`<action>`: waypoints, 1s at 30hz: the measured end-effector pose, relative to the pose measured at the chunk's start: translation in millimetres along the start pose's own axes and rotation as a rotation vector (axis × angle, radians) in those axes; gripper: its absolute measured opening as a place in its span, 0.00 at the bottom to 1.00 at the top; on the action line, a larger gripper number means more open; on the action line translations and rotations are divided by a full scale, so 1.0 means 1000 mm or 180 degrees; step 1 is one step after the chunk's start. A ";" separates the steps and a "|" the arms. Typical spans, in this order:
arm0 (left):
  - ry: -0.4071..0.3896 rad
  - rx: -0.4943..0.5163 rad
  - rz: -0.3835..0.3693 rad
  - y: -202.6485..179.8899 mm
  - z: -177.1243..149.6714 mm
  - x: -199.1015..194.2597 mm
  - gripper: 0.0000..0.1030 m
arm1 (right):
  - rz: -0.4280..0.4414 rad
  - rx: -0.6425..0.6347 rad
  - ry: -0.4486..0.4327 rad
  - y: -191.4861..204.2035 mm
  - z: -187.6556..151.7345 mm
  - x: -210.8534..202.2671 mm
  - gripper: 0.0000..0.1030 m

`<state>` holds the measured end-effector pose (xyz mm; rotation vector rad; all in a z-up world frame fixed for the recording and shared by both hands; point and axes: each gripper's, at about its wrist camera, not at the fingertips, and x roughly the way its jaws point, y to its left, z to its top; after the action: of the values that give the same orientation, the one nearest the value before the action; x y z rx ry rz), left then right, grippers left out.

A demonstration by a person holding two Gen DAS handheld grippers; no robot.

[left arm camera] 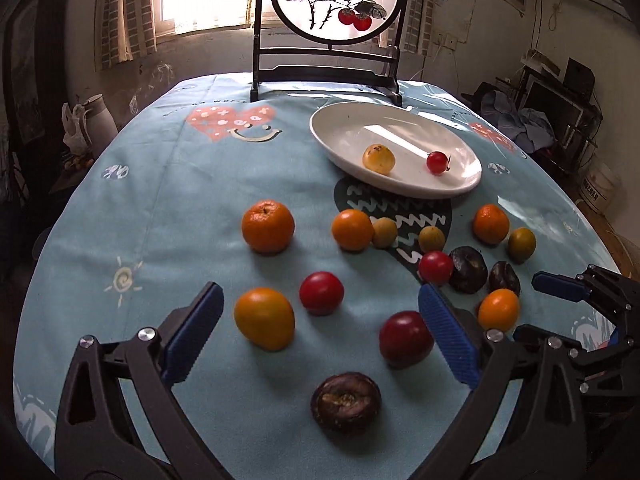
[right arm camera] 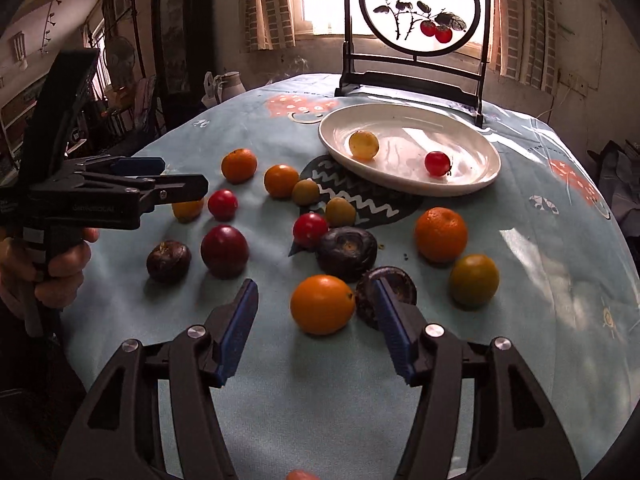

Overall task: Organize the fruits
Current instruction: 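Grasp the orange with the right tool while the left tool grasps the dark brown fruit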

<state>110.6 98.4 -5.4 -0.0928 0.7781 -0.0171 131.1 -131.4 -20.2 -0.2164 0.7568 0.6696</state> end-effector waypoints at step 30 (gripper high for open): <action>-0.0053 0.0138 -0.0405 0.020 -0.040 -0.017 0.95 | 0.0507 0.1184 0.0097 -0.039 -0.013 0.024 0.38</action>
<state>70.1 115.7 -23.1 -0.1010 0.7540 -0.1536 161.5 -155.8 -48.2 0.1755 0.9194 0.6637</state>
